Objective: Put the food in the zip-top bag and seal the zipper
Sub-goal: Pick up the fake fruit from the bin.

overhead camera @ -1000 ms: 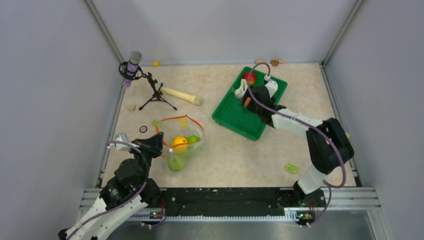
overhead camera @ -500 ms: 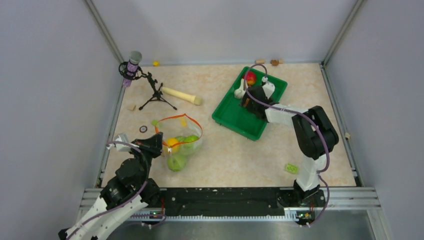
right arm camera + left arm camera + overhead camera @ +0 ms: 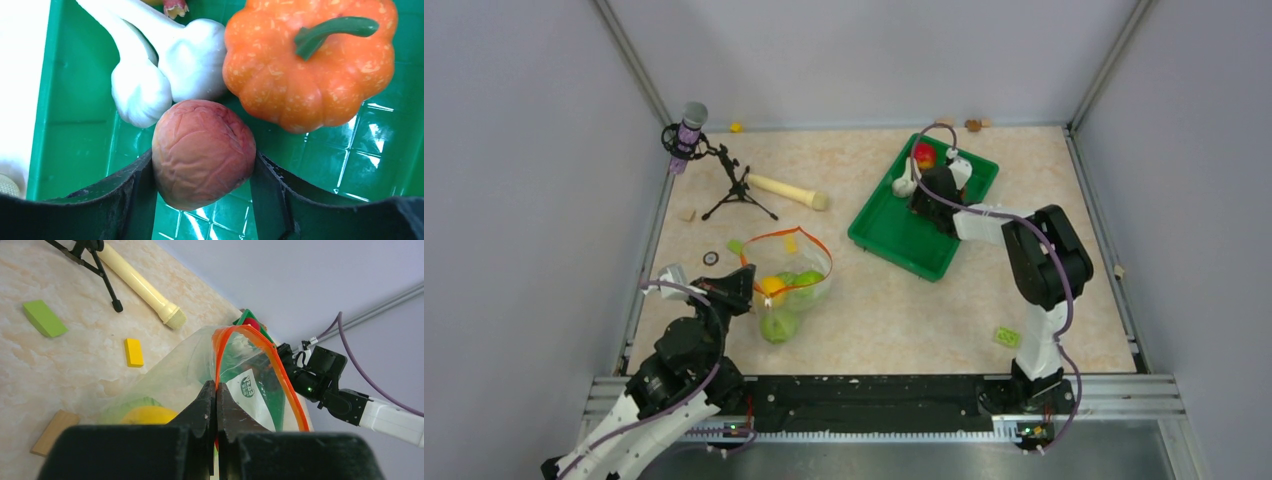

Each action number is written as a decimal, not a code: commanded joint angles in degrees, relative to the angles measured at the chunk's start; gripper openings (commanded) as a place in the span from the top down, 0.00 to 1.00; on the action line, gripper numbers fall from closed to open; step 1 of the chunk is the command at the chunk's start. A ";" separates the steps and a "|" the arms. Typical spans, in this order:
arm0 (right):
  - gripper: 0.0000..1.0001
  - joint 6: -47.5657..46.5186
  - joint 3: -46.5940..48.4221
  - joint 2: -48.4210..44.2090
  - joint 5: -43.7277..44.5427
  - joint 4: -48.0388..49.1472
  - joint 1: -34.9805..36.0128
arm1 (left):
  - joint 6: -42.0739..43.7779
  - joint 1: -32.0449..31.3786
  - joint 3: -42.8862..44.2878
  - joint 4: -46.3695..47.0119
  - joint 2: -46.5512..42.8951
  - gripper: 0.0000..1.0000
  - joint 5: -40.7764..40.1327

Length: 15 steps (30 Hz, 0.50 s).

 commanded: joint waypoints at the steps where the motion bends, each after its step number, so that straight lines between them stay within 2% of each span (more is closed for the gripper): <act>1: 0.57 -3.09 -0.31 -2.51 -2.18 3.28 -0.23 | 3.57 0.02 -0.68 3.61 -0.54 1.00 3.81; 9: 0.68 -8.49 -8.22 -17.76 -9.64 5.85 2.20 | 6.52 0.01 -1.64 6.46 2.70 1.00 8.57; 15: 0.69 -17.12 -11.34 -30.65 -14.38 4.96 12.53 | 6.55 -0.03 -1.56 5.44 1.66 1.00 8.63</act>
